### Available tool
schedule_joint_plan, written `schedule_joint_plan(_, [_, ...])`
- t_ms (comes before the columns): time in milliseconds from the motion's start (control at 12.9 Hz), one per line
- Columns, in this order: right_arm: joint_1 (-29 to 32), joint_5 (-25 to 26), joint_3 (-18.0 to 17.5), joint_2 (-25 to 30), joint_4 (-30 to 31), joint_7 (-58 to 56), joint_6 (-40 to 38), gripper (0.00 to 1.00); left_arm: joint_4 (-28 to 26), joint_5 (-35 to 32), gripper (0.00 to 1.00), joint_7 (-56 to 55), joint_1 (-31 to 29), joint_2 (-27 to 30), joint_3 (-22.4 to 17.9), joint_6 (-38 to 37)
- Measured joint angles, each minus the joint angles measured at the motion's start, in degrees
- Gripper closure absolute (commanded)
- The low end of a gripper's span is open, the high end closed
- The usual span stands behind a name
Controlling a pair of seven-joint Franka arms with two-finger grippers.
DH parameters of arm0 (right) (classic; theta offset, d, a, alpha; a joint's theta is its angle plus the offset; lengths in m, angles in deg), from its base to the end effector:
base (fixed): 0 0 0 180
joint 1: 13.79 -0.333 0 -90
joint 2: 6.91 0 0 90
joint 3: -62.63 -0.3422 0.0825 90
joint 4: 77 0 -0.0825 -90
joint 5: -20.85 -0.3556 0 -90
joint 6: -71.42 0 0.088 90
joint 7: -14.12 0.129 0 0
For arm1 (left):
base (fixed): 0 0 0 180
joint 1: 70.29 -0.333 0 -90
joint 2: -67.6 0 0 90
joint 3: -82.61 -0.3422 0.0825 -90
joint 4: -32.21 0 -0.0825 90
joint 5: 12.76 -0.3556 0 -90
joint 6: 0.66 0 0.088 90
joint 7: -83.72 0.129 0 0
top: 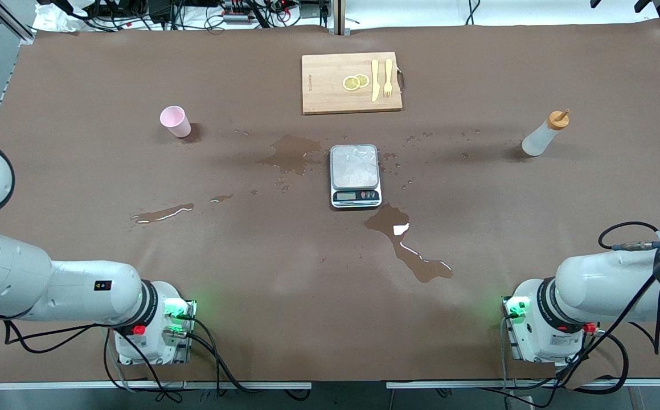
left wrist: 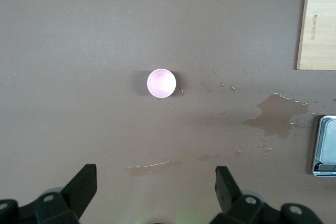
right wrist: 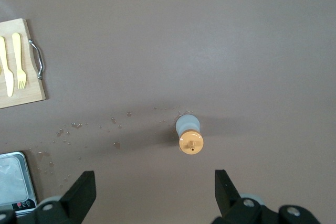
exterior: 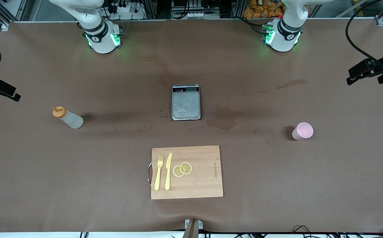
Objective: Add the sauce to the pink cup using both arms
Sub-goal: 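Reach the left gripper to the pink cup while the right gripper reaches the bottle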
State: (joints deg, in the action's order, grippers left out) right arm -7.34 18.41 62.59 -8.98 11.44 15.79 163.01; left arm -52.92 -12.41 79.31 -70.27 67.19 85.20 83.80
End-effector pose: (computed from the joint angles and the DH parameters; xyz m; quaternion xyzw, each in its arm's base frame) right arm 0.5388 -0.0551 0.6241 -0.9972 0.0708 -0.0103 0.0209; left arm 0.5180 -0.0243 0.6539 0.9998 0.0154 -0.0096 0.0026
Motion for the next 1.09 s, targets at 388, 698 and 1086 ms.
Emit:
schedule_joint_plan(388, [0.04, 0.0, 0.02, 0.0, 0.0, 0.0, 0.0, 0.0, 0.0, 0.0, 0.0, 0.0, 0.02, -0.07, -0.03, 0.0])
schedule_joint_plan(698, [2.62, -0.02, 0.14, -1.18, 0.05, -3.67, 0.88, 0.0, -0.3, 0.0, 0.0, 0.79, -0.03, -1.35, -0.13, -0.01])
schedule_joint_plan(1086, [5.67, -0.13, 0.25, -5.99, 0.13, -7.22, 3.36, 0.0, -0.48, 0.0, 0.0, 0.9, 0.01, -3.15, -0.1, 0.09])
